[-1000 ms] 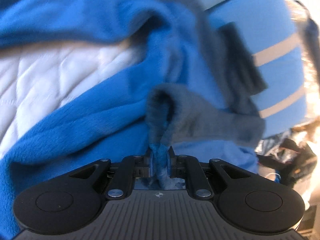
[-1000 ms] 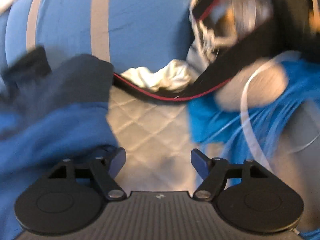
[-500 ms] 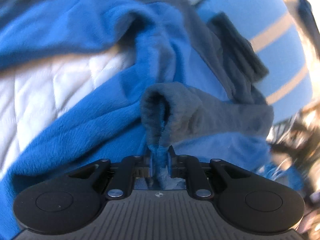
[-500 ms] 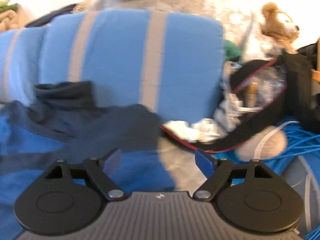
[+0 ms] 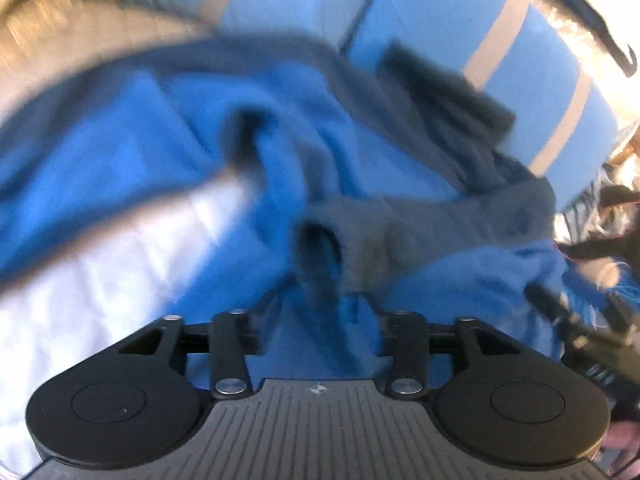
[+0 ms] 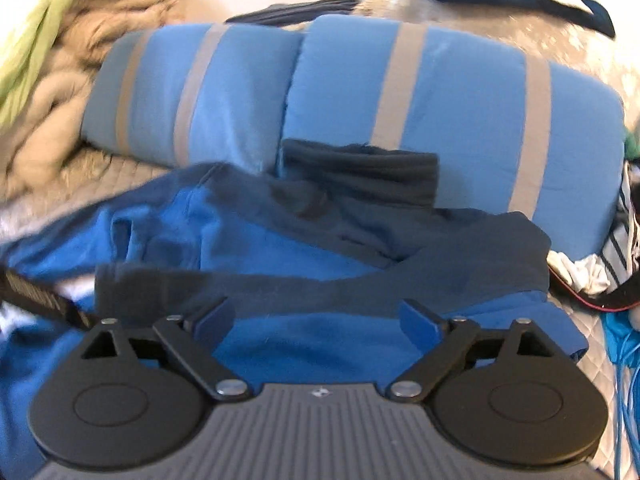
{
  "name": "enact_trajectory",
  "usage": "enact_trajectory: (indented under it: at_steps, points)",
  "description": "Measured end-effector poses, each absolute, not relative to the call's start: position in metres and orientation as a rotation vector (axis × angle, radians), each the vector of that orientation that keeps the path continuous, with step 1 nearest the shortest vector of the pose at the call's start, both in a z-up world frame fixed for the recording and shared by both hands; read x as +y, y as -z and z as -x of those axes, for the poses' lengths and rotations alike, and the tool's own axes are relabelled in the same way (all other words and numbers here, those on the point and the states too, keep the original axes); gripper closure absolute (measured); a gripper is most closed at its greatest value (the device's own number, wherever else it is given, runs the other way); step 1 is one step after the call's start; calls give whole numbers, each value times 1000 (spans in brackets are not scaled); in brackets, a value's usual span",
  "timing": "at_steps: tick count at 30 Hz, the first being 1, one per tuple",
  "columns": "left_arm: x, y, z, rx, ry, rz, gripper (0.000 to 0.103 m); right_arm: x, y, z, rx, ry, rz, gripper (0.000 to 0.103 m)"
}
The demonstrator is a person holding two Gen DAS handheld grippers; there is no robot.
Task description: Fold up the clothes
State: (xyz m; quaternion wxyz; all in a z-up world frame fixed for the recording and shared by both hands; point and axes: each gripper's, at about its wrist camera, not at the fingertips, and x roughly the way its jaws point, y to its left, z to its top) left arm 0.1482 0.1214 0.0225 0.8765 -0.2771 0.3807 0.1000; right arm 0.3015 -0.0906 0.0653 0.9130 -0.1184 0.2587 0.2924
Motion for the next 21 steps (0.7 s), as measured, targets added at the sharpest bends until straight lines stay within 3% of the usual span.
enact_trajectory:
  at_steps: [5,14,15,16,21]
  points:
    - [156,-40,-137,637,-245,623,52,-80,-49,-289,569,-585,223,8]
    - [201,19,-229,735,-186,905,54,-59,-53,-272,555,-622,101,5]
    - [202,21,-237,742,-186,906,60,-59,-50,-273,570,-620,93,5]
    - [203,22,-244,753,-188,897,79,-58,-47,-274,582,-621,90,5]
    - [208,0,-268,763,-233,654,86,-58,-38,-277,626,-612,111,5]
